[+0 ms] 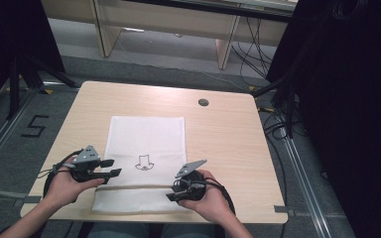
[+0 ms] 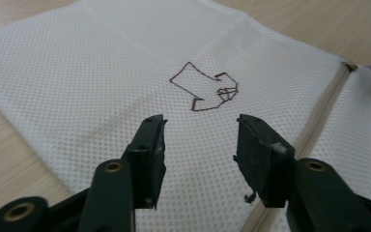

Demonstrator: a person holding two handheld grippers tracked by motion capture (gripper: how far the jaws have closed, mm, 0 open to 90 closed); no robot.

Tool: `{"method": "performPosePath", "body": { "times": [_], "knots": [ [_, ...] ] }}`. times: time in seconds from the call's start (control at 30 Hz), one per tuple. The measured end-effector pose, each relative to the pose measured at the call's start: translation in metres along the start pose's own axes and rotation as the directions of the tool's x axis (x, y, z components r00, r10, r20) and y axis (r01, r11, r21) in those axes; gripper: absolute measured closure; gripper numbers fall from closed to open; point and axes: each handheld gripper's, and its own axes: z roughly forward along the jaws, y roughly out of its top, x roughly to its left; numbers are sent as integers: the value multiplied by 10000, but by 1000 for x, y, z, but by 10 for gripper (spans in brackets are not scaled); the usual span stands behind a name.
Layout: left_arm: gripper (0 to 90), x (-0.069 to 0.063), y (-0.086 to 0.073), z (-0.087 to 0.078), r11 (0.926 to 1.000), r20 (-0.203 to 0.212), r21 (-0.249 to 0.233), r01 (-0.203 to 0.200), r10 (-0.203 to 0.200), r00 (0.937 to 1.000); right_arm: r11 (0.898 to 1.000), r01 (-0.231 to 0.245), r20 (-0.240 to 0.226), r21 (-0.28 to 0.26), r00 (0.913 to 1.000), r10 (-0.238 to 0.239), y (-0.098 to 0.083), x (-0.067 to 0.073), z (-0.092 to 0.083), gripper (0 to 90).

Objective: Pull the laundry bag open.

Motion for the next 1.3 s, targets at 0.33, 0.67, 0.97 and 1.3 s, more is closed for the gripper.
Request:
{"method": "performPosePath", "body": {
  "times": [0.33, 0.67, 0.97, 1.3],
  "knots": [
    [804, -18, 2, 11, 9980, 679, 620, -79, 37, 9977, 9927, -1093, 1435, 519, 9845, 1009, -13, -43, -7, 900],
    [842, -30, 1, 15, 9894, 1362, 1453, -56, -144, 9906, 9865, -1529, 1575, 589, 9772, 1420, 1, -58, 6, 900],
    [839, -28, -7, 33, 9623, 1236, 2683, -456, 125, 9923, 9809, -789, 1977, 1778, 9793, 429, 6, -60, 28, 900],
    [846, -25, 0, 42, 9519, 1448, 2903, -980, 575, 9878, 9683, -1086, 2448, 2248, 9682, 517, -2, -57, 21, 900]
  ]
}}
